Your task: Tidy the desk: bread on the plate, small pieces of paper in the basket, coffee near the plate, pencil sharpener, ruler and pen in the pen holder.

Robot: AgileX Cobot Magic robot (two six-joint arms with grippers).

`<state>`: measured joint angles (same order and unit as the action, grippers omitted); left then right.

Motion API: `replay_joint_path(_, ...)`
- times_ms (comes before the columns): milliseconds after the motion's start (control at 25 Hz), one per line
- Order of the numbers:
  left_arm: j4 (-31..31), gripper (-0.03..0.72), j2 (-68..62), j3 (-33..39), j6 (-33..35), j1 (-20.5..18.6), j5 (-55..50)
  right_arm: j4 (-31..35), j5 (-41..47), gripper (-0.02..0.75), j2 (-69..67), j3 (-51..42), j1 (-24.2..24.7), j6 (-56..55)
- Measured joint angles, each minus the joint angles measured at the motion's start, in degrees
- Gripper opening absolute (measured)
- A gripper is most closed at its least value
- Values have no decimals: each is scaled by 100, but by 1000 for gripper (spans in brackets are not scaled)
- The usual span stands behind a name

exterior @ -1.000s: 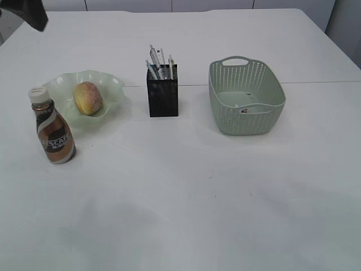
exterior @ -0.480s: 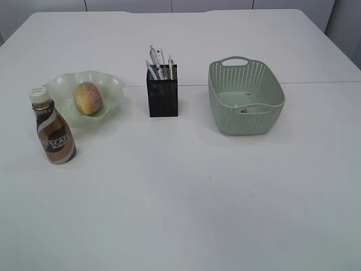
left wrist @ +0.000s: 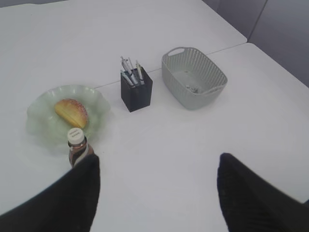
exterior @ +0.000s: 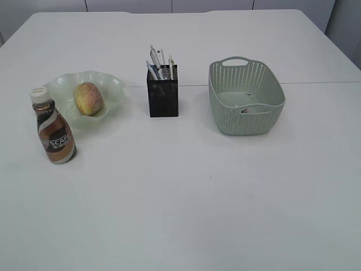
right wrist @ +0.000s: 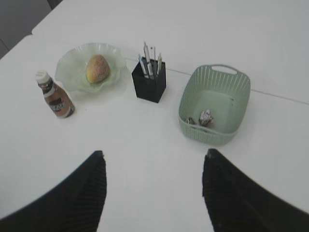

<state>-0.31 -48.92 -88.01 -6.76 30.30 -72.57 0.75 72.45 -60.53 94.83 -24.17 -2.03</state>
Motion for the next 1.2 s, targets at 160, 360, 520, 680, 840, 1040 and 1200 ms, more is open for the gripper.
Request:
replay_joint_path(160,-203,557,805,1031,201,0,0,-13,-397,460,1179,-1515,0,0)
replay_joint_path(360,-305,557,2103,2716,826,12,465,-175,-569,460,2538,-3031,0,0)
replay_joint_path(520,-305,557,3168,3979,1018,12,858,-350,-579,459,3397,-3731,0,0)
replay_joint_path(680,-305,557,4067,4933,1042,12,943,-693,-612,459,4082,-4201,0,14)
replay_joint_path(840,-305,557,4665,5500,1114,12,943,-749,-765,459,4723,-4707,0,148)
replay_joint_path(1040,-270,557,4789,5764,1134,12,932,-715,-814,459,5571,-5391,0,203)
replay_joint_path(1200,-247,557,4789,5777,1144,12,932,-715,-826,459,6033,-5976,0,168)
